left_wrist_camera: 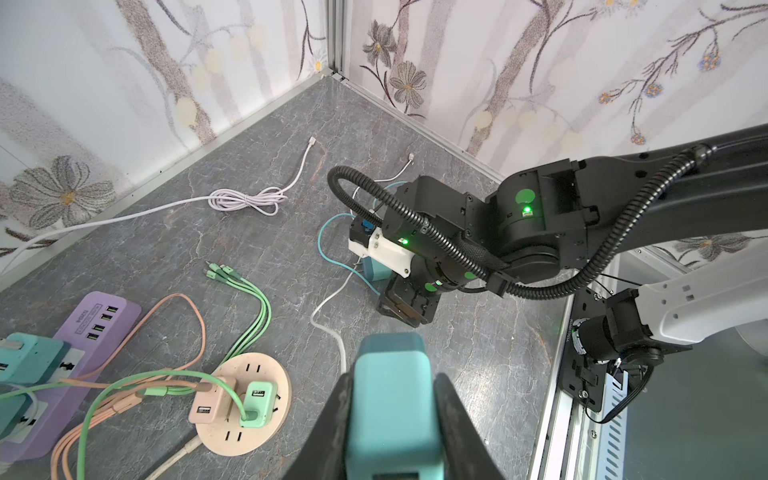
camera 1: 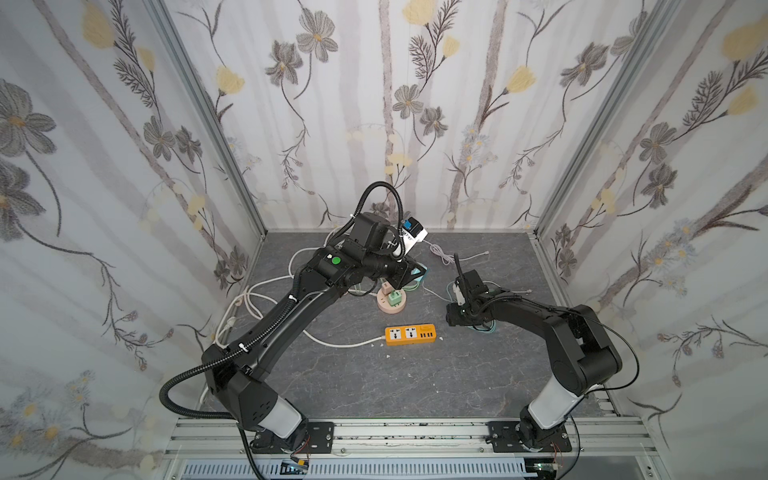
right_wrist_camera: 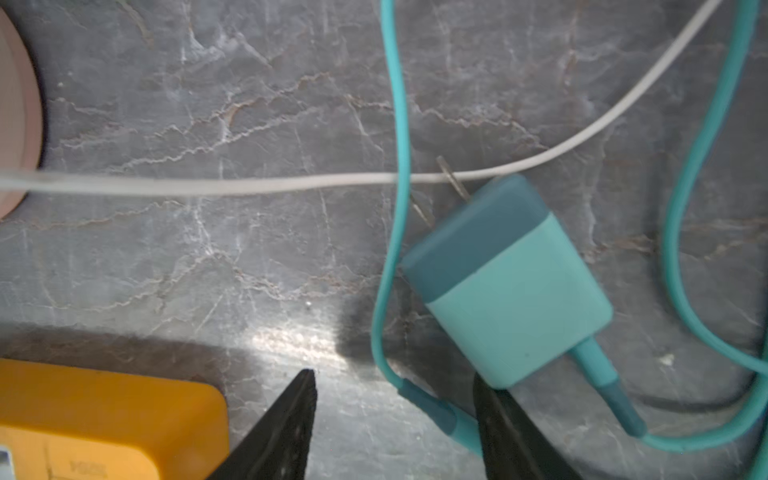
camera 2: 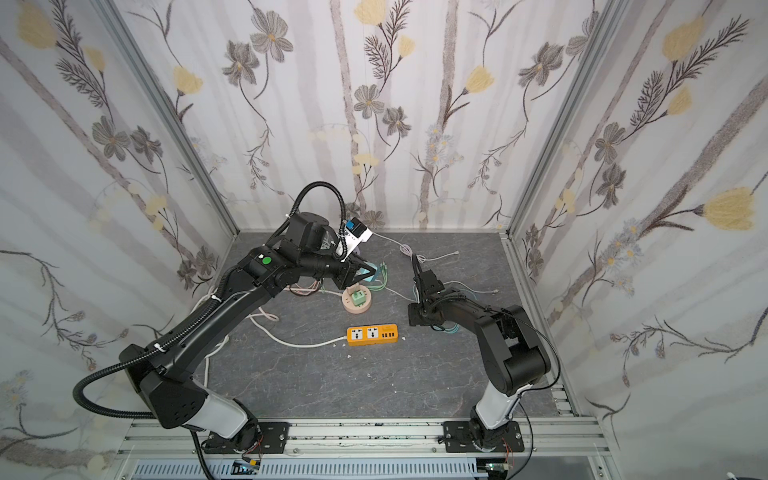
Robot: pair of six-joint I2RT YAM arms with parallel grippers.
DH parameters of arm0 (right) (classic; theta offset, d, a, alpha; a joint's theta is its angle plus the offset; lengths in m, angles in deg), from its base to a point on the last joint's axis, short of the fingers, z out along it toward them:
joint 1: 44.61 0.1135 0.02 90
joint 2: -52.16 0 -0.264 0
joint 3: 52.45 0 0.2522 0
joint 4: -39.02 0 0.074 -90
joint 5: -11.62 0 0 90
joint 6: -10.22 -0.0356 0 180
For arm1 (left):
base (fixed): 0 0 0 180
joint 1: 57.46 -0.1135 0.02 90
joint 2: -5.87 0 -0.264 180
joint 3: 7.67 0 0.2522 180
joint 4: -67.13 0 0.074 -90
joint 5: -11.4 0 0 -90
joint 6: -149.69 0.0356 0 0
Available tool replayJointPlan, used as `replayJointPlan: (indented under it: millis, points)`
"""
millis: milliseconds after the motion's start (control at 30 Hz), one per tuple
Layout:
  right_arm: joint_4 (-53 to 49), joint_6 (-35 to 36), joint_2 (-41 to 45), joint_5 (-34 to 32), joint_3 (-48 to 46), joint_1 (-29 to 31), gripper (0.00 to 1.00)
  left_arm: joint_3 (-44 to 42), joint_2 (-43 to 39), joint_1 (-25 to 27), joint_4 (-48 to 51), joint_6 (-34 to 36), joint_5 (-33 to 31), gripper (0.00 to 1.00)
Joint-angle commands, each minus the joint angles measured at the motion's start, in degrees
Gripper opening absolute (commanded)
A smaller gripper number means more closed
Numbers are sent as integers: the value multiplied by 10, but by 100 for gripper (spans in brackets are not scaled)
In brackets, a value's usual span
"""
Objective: Insert the plug
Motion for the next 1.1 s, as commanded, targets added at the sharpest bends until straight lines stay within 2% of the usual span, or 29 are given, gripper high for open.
replayJointPlan:
  millis: [0,200,267,367,433,533,600,867,933,1067]
  points:
    - [-7,0,-22,-30,24,9,56,-9,-11,-1,-31,-6,3,0]
    - [-16,-3,-43,-49,31,18,35,-23,-26,-3,-31,-2,-9,0]
    - [-11,-7,-29,-76,21,18,15,-30,-33,-5,-39,-4,-23,0]
    - [-6,7,16,-95,7,11,0,-42,-47,-12,-60,-9,-41,0]
    - [-17,30,55,-107,9,-6,0,-47,-54,-13,-76,-9,-85,0]
    - [-3,13,122,-55,-7,-83,0,-46,-56,-23,-104,-28,-214,0]
    - [-4,3,151,-38,-9,-129,0,-40,-56,-29,-112,-42,-279,0]
    - [50,-77,254,36,-84,-343,0,-44,-99,-42,-160,-59,-403,0]
    - [62,-86,275,52,-98,-386,0,-42,-108,-49,-156,-51,-376,0]
    - [54,-67,294,68,-96,-409,0,-19,-97,-53,-99,-8,-225,0]
